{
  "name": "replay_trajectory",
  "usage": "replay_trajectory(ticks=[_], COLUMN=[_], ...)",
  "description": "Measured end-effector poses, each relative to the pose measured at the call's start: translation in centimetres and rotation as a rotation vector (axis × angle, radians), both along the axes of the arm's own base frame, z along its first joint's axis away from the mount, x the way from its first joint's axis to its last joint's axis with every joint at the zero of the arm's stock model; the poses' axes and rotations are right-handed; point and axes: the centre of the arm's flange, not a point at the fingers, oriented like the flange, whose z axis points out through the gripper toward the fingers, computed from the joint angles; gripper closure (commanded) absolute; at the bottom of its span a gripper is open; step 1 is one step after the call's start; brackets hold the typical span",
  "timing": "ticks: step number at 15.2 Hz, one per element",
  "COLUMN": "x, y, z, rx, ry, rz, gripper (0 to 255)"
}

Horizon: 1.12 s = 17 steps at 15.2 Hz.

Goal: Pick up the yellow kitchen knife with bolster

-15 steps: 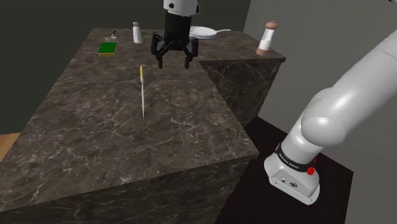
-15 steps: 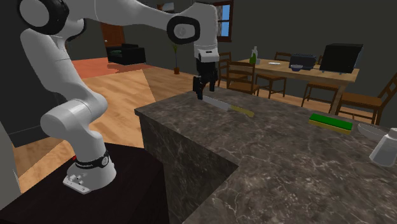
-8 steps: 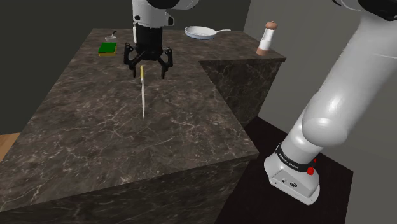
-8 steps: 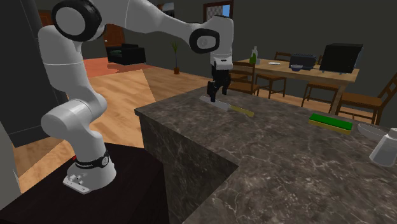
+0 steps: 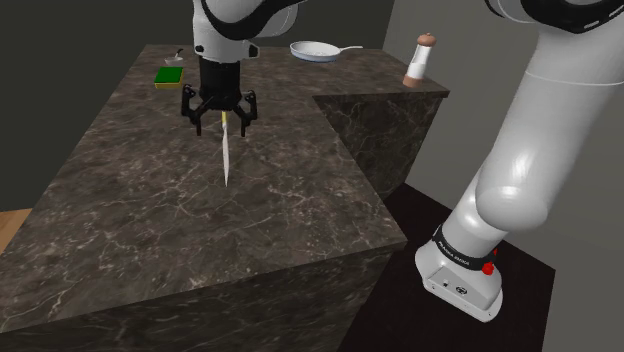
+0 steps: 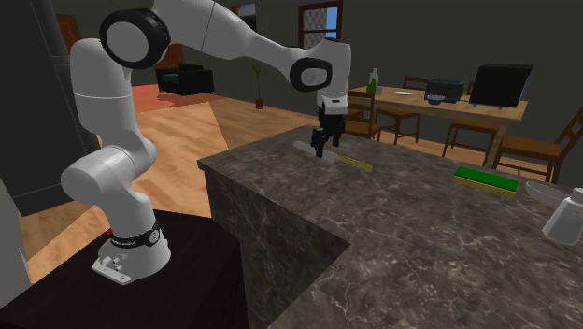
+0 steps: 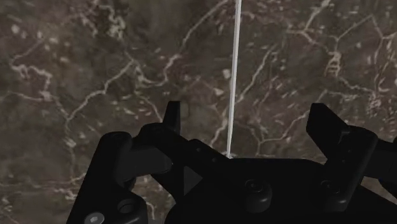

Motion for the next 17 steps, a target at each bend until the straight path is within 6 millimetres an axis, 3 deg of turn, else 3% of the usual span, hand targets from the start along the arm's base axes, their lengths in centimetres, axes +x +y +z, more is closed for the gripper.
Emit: replay_trajectory(ticks=[2,3,13,17], x=[0.0,0.0,0.0,-0.1], y=[0.0,0.0,0.0,0.0], z=[-0.9,-1.1,-1.2,0.4], rx=[0.0,0.0,0.0,0.0], ry=[0.0,0.0,-0.001,-0.001], rz=[0.0,0.0,-0.001,-0.001], gripper=[0,255,255,255])
